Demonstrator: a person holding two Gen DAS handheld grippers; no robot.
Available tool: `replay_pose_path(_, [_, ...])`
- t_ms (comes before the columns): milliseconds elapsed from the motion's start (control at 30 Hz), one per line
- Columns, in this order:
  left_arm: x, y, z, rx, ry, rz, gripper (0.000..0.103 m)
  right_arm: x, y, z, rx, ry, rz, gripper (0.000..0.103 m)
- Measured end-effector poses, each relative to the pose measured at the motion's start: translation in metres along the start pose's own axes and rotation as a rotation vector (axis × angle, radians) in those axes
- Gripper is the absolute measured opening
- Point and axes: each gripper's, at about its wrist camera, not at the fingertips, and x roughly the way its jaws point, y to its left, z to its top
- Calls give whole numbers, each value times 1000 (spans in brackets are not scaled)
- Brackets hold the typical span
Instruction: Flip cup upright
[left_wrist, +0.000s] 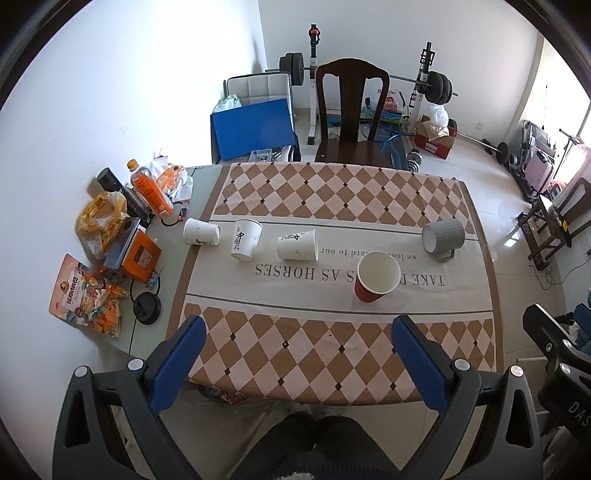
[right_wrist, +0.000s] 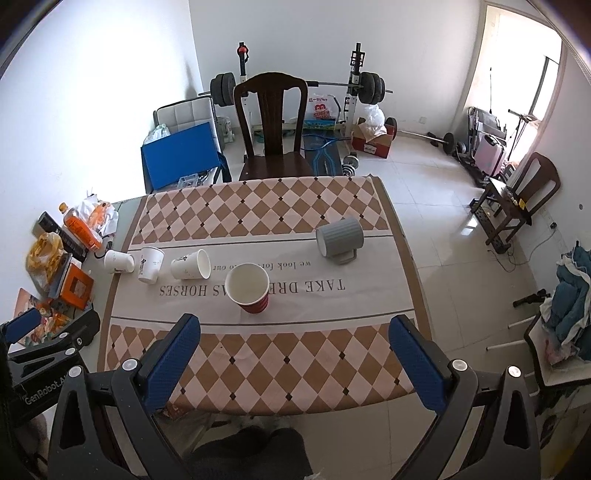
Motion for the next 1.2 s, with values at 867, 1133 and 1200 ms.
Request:
replay_pose_path(867, [11, -9, -2, 39, 38, -7, 102, 22, -8, 1, -18, 60, 6, 103])
replay_pose_path(1133, [12, -9, -3, 39, 36, -7, 102, 25, -8, 1, -18, 62, 9, 103])
replay_pose_path(1200, [12, -8, -2, 43, 37, -11, 102, 25, -7, 2, -17, 62, 9, 103])
